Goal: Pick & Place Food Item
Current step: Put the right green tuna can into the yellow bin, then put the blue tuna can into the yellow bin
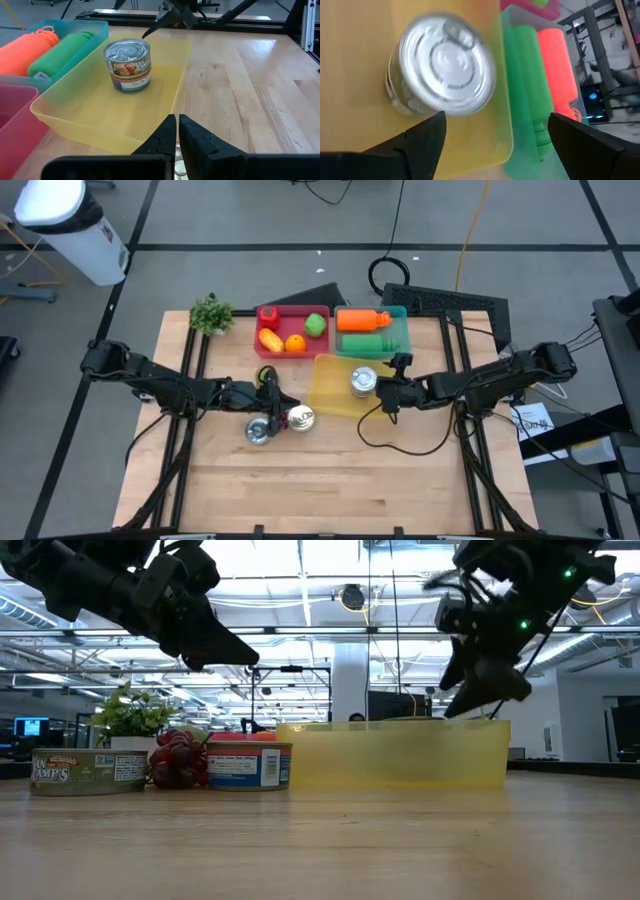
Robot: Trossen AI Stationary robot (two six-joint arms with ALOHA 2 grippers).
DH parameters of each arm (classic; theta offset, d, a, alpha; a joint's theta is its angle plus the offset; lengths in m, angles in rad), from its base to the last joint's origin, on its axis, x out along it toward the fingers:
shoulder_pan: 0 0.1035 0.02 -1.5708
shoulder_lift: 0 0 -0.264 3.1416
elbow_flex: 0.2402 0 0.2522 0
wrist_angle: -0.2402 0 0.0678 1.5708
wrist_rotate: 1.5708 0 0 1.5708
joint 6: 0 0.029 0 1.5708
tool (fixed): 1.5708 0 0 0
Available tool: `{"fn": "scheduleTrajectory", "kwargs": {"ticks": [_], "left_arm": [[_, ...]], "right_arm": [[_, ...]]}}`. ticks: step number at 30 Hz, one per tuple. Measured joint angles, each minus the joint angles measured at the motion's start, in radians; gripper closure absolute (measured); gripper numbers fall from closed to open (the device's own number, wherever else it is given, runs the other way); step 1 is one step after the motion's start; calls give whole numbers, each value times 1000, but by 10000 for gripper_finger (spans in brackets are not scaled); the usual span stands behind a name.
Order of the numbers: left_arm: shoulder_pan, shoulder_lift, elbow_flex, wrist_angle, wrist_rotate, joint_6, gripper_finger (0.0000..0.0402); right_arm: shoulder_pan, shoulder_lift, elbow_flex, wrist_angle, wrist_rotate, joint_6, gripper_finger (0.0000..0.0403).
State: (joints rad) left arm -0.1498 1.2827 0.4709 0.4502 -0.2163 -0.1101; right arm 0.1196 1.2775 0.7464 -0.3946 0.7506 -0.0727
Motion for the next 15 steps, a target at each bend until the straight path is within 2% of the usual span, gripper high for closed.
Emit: {"fn": "scheduleTrajectory", "kwargs": {"ticks": [2,7,12,15], "left_arm": [[0,0,0,-1,-2,0,371],[0,0,0,5,-3,1,371],[0,0,0,15,-3,0,371],[0,0,0,15,-2,-58,370]], "right_arm": [[0,-28,0,6,-15,57,75],[0,-60,0,108,-196,233,78],[0,-60,-27,330,-279,249,78],[0,-59,-62,489,-303,242,78]]}}
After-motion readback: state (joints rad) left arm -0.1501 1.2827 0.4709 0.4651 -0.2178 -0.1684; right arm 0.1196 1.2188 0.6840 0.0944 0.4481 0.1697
